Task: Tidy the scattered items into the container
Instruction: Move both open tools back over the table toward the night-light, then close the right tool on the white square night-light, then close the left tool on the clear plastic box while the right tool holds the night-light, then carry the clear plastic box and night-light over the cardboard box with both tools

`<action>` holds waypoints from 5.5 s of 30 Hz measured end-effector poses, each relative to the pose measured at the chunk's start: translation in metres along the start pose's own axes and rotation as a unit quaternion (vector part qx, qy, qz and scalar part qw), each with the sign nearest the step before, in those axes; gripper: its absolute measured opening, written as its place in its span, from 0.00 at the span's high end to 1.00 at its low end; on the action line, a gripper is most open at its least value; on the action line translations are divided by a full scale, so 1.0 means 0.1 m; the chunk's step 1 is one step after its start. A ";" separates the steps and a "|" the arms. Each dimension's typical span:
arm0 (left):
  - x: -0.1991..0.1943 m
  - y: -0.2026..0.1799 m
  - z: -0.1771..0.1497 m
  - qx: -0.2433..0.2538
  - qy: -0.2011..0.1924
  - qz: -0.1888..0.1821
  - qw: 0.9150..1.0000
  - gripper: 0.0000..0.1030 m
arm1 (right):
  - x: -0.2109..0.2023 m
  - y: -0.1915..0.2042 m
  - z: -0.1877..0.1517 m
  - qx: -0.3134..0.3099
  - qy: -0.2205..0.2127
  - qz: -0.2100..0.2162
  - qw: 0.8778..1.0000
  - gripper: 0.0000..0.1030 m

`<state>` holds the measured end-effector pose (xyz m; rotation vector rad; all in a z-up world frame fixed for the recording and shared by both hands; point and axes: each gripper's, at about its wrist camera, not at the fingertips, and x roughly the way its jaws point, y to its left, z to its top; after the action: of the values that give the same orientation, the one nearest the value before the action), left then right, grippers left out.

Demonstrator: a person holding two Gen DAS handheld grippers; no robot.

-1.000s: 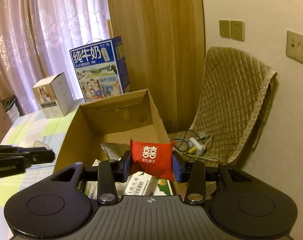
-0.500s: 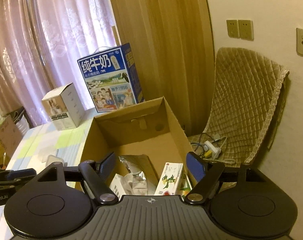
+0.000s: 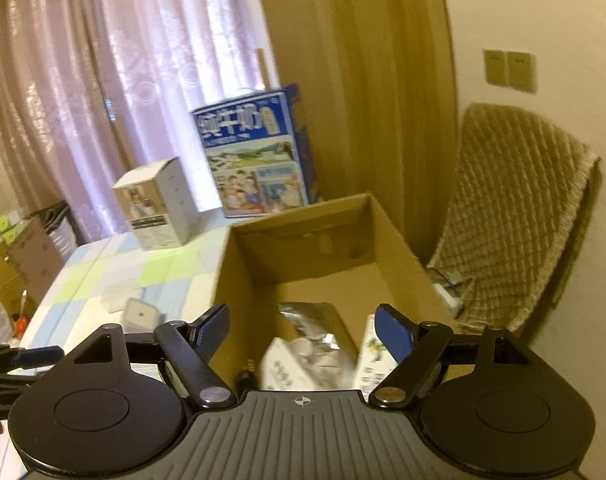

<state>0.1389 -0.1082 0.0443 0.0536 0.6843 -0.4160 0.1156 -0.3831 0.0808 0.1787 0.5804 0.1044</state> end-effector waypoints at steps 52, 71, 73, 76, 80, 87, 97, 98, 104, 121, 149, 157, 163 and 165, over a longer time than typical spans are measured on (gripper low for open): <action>0.54 2.26 -0.38 -0.130 0.022 0.183 0.974 0.12 | 2.41 1.75 -0.56 -0.006 0.107 0.116 0.987 0.09; 1.10 2.38 -0.23 -0.137 0.005 0.176 0.975 0.11 | 3.05 1.82 -0.64 0.026 0.108 0.132 0.985 0.10; 1.12 2.38 -0.23 -0.139 0.004 0.174 0.975 0.11 | 3.09 1.80 -0.66 0.031 0.112 0.134 0.984 0.10; 1.14 2.39 -0.22 -0.145 0.001 0.171 0.975 0.11 | 3.14 1.78 -0.67 0.040 0.111 0.143 0.983 0.11; 1.17 2.41 -0.17 -0.144 -0.003 0.171 0.975 0.11 | 3.16 1.78 -0.67 0.049 0.112 0.156 0.980 0.16; 1.27 2.45 -0.12 -0.146 0.001 0.167 0.975 0.11 | 3.21 1.78 -0.67 0.051 0.112 0.156 0.980 0.26; 1.40 2.49 -0.05 -0.142 0.004 0.160 0.977 0.10 | 3.20 1.86 -0.66 0.011 0.104 0.135 0.985 0.40; 1.43 2.49 -0.04 -0.140 0.005 0.158 0.977 0.10 | 3.20 1.86 -0.65 0.005 0.099 0.130 0.987 0.40; 1.62 2.46 0.02 -0.115 0.008 0.146 0.982 0.10 | 3.22 1.89 -0.59 -0.034 0.074 0.088 0.993 0.40; 2.23 2.38 0.21 -0.098 -0.017 0.116 0.988 0.04 | 3.38 1.85 -0.58 -0.119 0.016 0.014 0.993 0.40; 2.26 2.30 0.20 -0.084 0.014 0.145 0.986 0.17 | 3.22 1.78 -0.60 -0.123 0.032 0.017 0.992 0.40; 1.67 2.07 -0.02 -0.076 0.035 0.152 0.985 0.17 | 2.77 1.78 -0.58 -0.111 0.049 0.029 0.992 0.40; 1.07 1.83 -0.24 -0.107 0.037 0.145 0.983 0.17 | 2.26 1.75 -0.56 -0.097 0.054 0.037 0.993 0.40; 0.86 1.74 -0.28 -0.117 0.029 0.142 0.983 0.17 | 2.08 1.74 -0.57 -0.097 0.055 0.041 0.993 0.40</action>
<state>0.2502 0.0254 -0.0460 -0.0582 0.7665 -0.0582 0.2485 -0.1737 -0.0435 0.0083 0.6683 0.2495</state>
